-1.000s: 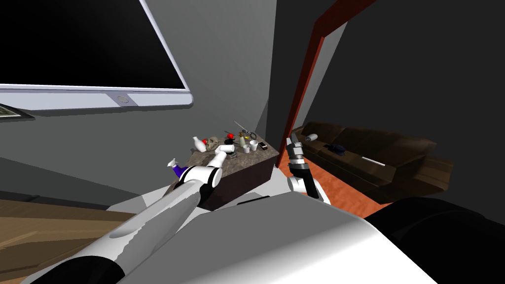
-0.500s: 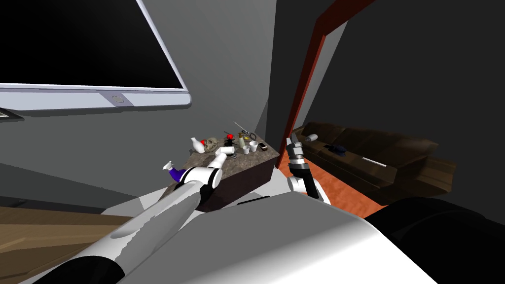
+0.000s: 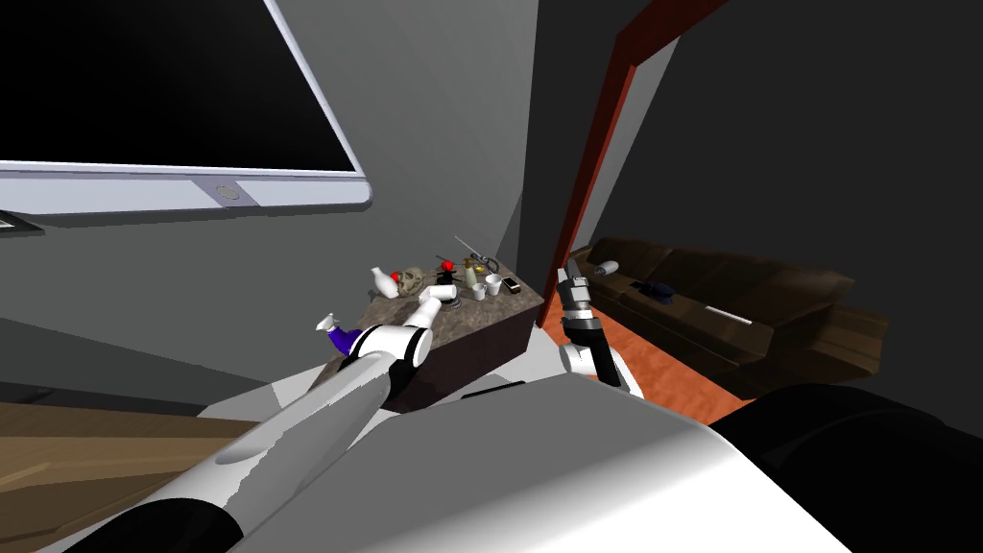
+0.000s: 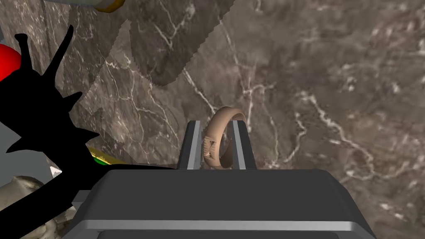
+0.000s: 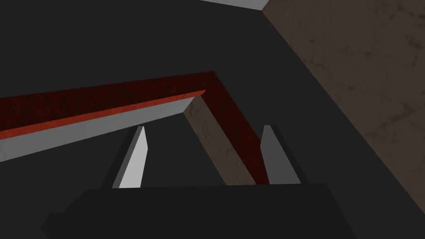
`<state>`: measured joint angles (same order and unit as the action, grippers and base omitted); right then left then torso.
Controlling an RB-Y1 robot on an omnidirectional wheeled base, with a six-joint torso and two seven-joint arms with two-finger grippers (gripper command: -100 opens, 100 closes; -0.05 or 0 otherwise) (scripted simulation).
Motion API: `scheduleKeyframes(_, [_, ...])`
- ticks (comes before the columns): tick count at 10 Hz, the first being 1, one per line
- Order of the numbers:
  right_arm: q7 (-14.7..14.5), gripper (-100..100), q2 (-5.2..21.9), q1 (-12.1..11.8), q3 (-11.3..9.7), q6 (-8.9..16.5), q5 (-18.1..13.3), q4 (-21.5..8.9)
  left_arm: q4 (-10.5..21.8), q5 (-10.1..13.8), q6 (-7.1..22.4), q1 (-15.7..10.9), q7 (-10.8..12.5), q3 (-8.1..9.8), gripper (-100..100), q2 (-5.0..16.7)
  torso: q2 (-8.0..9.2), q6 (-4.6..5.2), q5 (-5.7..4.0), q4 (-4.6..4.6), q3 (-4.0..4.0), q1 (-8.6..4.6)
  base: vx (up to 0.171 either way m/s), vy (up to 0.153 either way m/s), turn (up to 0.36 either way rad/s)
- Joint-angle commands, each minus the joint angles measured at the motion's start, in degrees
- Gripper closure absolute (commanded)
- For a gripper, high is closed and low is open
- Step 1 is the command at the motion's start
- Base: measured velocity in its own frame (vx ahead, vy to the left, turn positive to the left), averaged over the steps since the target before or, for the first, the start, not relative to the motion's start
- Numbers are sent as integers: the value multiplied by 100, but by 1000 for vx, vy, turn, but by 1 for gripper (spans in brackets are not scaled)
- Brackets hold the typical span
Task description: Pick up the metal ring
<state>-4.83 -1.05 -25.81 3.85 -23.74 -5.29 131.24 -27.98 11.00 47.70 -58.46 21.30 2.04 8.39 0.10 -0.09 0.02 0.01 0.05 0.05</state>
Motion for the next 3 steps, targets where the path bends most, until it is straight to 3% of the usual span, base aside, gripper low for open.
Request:
scheduleKeyframes(1, [0,0,0,0,0,0,0,0,-124,5,164,-41,35,-11,100,15,0,0,0,0,0,0,-53,17,19])
scheduleKeyframes(2, [0,0,0,0,0,0,0,0,-153,-16,116,18,35,-16,100,-3,13,0,1,4,8,4,-26,9,0])
scheduleKeyframes(3, [0,0,0,0,0,0,0,0,-173,-18,148,18,45,-19,0,-3,9,-1,1,3,6,2,0,0,0])
